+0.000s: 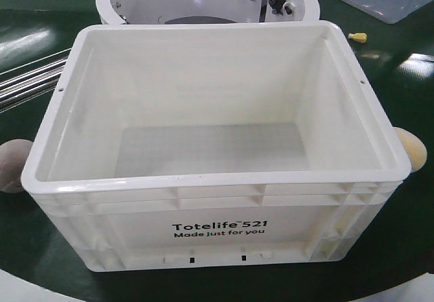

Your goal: Place moving items into box and shelve

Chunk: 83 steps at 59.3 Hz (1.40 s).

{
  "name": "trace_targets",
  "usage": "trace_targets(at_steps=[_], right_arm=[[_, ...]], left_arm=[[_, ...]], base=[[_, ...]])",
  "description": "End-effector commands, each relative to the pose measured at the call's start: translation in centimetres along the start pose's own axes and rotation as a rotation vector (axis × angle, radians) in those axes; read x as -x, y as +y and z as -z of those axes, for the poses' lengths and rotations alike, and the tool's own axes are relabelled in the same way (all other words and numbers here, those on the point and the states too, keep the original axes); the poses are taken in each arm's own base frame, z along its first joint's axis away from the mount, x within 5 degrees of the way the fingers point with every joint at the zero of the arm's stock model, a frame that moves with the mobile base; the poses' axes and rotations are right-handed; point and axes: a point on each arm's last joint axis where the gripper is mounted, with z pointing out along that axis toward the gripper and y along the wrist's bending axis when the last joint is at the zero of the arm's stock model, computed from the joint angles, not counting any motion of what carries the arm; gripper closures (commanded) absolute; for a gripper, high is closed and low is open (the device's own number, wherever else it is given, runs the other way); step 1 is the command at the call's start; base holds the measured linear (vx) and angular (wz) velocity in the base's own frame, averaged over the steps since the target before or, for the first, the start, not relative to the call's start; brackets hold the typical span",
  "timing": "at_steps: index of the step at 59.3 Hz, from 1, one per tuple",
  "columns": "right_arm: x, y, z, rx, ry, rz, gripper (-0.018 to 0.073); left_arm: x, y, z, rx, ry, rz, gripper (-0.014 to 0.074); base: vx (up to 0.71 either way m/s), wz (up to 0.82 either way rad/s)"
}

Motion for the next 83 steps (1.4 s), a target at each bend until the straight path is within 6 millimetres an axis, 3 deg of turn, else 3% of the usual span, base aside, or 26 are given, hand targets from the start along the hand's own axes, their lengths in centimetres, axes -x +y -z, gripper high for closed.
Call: trace_targets(at_steps=[1,53,63,71,83], right_arm=[[0.6,0.0,0.1,-0.006,-0.093,0.012,0.0561],[0.8,0.0,0.2,-0.006,-0.111,0.012,0.0561],[1.6,0.0,0.3,-0.006,-0.203,-0.003,0.0561],[4.7,-0.1,1.1,-0.001,-0.307,-0.065,0.0561],[13.9,-0.5,5.4,-0.022,-0.449,0.003,0.0561]], left_arm=[[0.2,0.0,0.1,0.001,-0.076,0.008,0.0603],[0.3,0.0,0.1,0.000,-0.081,0.007,0.0603],[1.5,-0.1,0.2,-0.004,-0.148,0.007,0.0603],[4.6,-0.3,0.7,-0.012,-0.236,0.006,0.0603],[13.0,-1.1,3.5,-0.033,-0.457,-0.004,0.0603]], base=[[0.00,0.00],[0.00,0.00],[0.00,0.00],[0.00,0.00],[0.00,0.00]])
